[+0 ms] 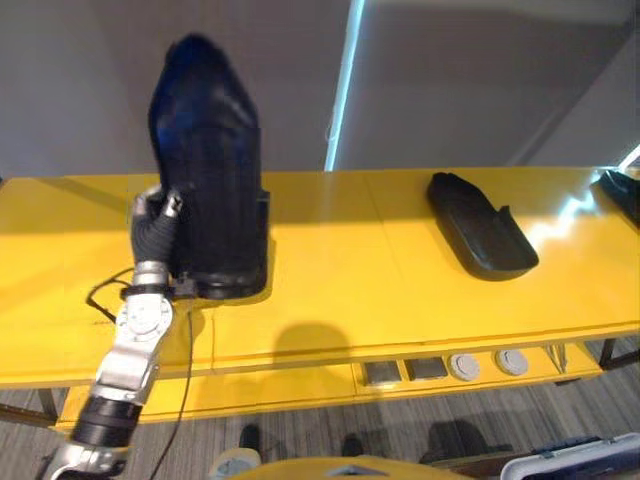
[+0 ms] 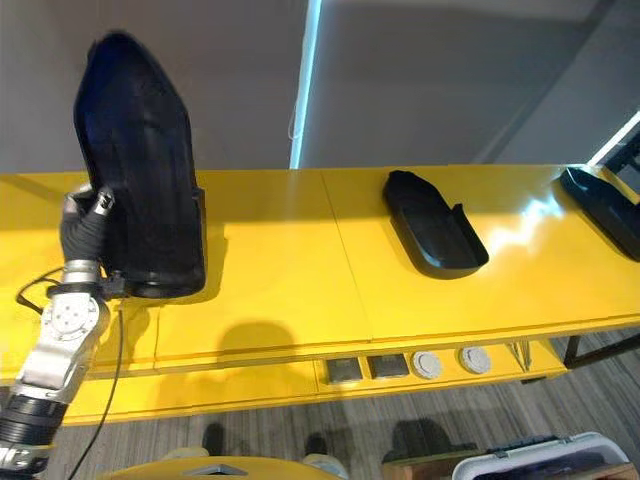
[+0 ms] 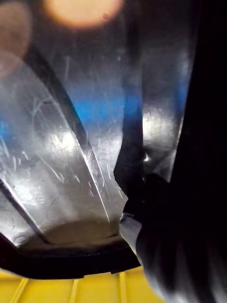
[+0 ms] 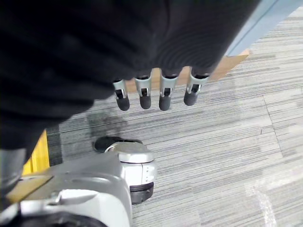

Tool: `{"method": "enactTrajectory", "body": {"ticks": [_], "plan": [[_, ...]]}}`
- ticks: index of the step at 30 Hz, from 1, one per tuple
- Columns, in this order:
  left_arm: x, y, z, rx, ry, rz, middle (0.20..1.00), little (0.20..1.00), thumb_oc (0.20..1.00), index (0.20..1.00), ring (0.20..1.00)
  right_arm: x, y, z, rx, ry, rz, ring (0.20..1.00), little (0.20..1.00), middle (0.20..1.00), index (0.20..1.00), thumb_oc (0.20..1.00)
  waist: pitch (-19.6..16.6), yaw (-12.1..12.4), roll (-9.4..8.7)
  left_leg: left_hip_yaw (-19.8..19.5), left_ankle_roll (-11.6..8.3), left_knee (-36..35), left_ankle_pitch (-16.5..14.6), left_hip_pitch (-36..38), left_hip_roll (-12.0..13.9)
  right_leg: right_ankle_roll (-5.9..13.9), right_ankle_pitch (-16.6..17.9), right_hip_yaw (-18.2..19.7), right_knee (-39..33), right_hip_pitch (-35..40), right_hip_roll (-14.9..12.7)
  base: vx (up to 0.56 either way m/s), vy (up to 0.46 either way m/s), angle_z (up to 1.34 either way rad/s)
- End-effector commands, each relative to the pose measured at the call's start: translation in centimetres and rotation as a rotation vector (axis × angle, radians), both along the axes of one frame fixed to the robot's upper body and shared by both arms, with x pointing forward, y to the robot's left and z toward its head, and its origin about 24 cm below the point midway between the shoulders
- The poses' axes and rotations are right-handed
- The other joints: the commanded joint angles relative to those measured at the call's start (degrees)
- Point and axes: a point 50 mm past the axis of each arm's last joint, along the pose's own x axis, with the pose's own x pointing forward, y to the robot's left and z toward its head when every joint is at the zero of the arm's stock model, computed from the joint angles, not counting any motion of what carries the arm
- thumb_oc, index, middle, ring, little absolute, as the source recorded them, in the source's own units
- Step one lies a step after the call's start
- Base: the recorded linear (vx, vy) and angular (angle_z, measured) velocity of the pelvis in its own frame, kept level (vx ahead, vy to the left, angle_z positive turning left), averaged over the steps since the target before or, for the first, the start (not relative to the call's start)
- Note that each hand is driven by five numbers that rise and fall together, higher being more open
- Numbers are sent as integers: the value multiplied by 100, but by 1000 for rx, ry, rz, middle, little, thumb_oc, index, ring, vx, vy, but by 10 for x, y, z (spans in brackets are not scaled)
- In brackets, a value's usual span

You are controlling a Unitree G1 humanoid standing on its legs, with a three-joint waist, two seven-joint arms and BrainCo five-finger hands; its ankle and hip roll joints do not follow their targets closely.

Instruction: Move parts from the plastic box to the shelf.

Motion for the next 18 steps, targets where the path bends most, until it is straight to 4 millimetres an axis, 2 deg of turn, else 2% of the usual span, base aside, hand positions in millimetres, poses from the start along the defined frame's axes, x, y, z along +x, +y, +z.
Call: {"method": "enactTrajectory", "body": {"ticks": [1, 2, 6, 11, 18], "plan": [[24, -19, 37, -2, -160, -19, 200, 200, 200, 200, 200, 19, -8, 3, -17, -20, 82, 1000, 1000, 1000, 1000, 1000, 74, -242, 362, 183, 58, 8, -239, 31, 93, 144, 153, -95, 39, -38, 25, -22, -17, -29], [33, -24, 30, -31, -103, -11, 200, 200, 200, 200, 200, 19, -8, 3, -19, -25, 80, 1000, 1000, 1000, 1000, 1000, 122, -349, 367, 263, 57, 8, -234, -6, 105, 135, 144, -35, 59, -101, 44, -23, -16, -31], [50, -34, 15, -93, 10, -8, 200, 200, 200, 200, 200, 30, -14, 5, -30, -57, 78, 1000, 1000, 1000, 1000, 1000, 244, -543, 399, 395, 65, 8, -210, -132, 121, 136, 203, 204, 42, -328, 62, -58, -11, -24], [56, -36, 5, -116, 110, 33, 200, 200, 200, 200, 200, 39, -16, 8, -42, -78, 101, 1000, 1000, 1000, 1000, 1000, 407, -654, 449, 487, 94, 8, -200, -204, 85, 138, 255, 341, 21, -492, 76, -53, -2, -24], [54, -24, -14, -84, 229, 98, 200, 200, 200, 200, 200, 40, -13, 7, -27, -90, 107, 1000, 1000, 1000, 1000, 1000, 439, -665, 493, 478, 77, 8, -181, -182, 115, 136, 229, 352, 21, -488, 71, 5, -3, -6]]}}
